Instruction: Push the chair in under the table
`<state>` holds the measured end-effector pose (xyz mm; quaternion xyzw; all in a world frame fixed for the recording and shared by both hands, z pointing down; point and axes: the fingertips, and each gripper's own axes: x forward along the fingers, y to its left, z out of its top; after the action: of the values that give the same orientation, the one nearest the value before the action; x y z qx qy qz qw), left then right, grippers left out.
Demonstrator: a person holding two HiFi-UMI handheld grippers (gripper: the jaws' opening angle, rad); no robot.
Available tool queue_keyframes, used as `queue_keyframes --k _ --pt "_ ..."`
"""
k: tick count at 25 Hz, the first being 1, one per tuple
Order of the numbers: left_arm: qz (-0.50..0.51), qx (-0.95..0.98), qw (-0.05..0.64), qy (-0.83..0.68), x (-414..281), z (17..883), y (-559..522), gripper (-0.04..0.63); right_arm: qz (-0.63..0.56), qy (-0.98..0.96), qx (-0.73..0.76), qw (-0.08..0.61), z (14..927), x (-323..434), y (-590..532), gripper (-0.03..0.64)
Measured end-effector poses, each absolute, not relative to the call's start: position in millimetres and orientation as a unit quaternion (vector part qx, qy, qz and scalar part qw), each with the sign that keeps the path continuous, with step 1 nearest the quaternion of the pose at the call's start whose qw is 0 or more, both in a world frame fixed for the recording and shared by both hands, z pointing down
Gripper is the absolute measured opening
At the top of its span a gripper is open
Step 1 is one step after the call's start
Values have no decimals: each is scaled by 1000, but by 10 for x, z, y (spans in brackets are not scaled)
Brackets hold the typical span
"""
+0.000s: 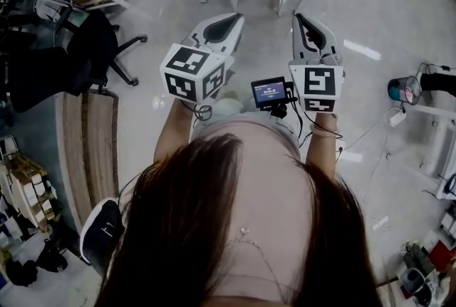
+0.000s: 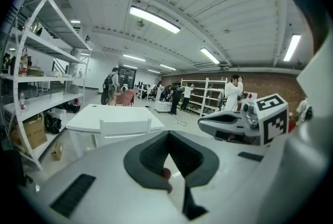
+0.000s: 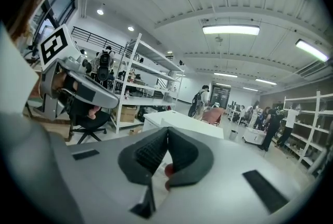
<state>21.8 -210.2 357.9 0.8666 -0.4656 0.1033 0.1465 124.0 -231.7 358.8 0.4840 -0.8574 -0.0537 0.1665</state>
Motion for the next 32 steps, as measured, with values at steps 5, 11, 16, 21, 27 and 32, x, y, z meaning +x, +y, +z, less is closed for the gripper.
queue_keyframes --k 5,11,16,21,27,32 --pt "113 864 151 -466 -45 3529 -2090 8 -38 -853 500 146 3475 1026 -2291 21" --pt "105 877 152 -443 -301 3490 -2076 8 -31 -845 516 136 3390 768 -2213 21" --pt "83 889 160 -422 -373 3447 -2071 8 -32 -840 524 140 3362 686 -2183 21" --pt "80 892 159 -416 -441 3457 -2046 7 -36 -839 524 142 3338 601 -2178 21" --pt "15 885 198 -421 -551 3369 -2079 8 -36 -840 521 148 3332 553 -2177 21" --pt "8 879 208 -428 -512 3438 -2117 8 -35 -840 520 152 3385 617 -2196 21"
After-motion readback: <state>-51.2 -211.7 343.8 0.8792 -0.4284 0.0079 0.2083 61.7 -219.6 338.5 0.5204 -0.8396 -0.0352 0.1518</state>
